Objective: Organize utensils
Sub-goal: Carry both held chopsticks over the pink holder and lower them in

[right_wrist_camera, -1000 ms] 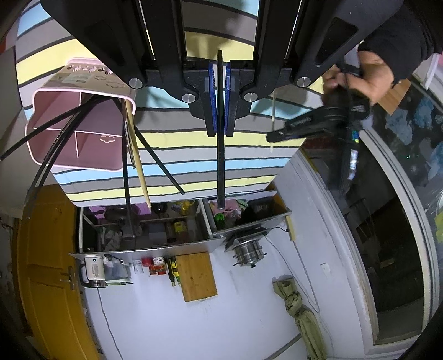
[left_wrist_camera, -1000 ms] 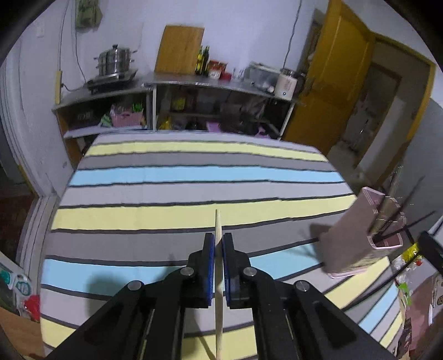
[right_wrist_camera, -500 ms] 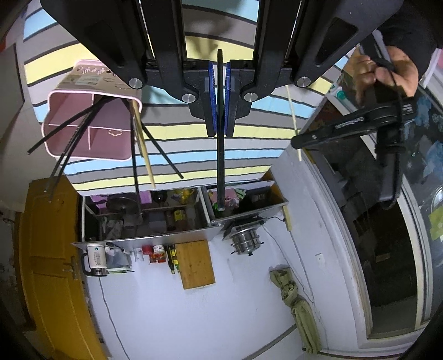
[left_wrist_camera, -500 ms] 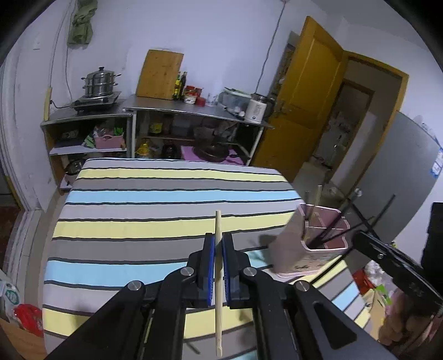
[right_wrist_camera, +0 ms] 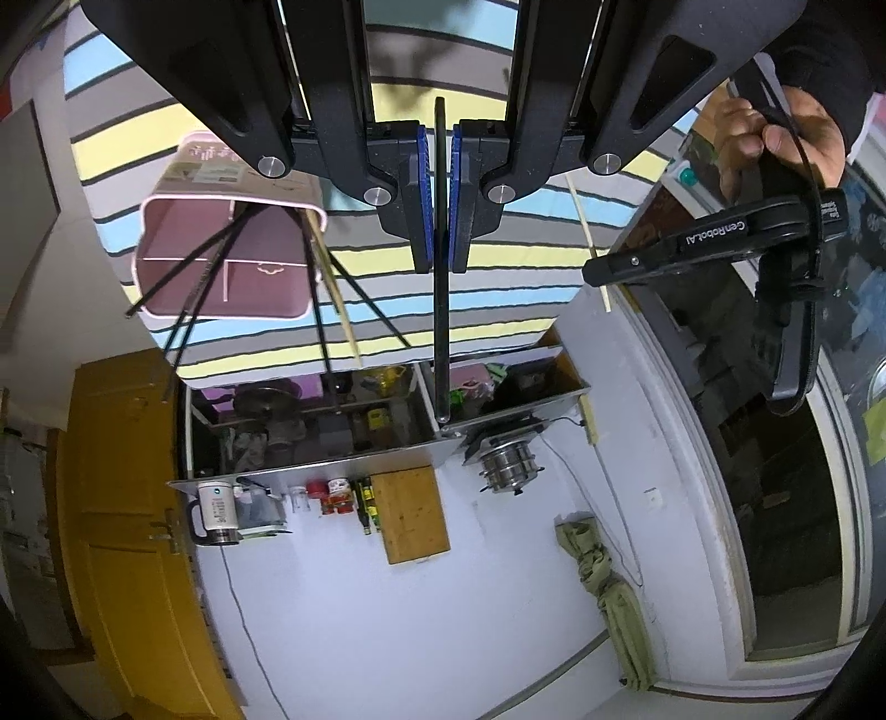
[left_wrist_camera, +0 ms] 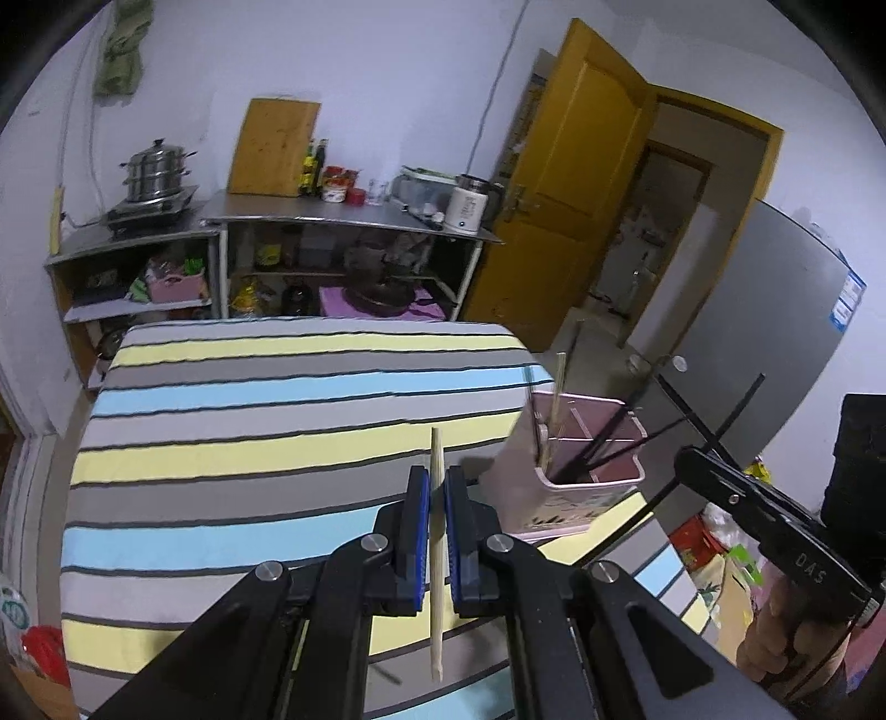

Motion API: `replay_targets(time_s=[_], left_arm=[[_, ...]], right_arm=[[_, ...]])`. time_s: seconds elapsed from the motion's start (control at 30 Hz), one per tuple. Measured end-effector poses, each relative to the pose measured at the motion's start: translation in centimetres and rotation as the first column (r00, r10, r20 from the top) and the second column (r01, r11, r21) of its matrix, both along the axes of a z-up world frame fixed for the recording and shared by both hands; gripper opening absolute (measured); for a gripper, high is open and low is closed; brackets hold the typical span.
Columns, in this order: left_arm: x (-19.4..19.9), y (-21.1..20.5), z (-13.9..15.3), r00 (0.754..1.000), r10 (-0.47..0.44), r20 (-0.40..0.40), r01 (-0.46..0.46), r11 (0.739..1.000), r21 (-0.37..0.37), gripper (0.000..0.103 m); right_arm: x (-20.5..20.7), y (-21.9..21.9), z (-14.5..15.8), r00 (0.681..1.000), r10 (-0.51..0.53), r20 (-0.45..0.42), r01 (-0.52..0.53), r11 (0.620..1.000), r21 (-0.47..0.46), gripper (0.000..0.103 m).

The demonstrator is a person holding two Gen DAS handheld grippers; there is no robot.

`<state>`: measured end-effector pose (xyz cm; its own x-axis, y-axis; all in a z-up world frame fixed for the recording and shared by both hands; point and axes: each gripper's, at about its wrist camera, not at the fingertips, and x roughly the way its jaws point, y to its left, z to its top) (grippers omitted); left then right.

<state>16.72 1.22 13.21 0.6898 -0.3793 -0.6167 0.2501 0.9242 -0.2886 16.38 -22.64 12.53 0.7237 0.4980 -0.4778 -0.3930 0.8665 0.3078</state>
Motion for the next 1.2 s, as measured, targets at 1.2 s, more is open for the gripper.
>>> replay_targets(time_s=[1.2], left_arm=[[10.5,-14.2,4.3,0.976,-0.101,0.192,0.108,0.994,-0.024,0.005]], right_arm=[[4.8,-9.3,2.1,0.960,-0.270,0.076,0.267,0.963,0.047,0.005]])
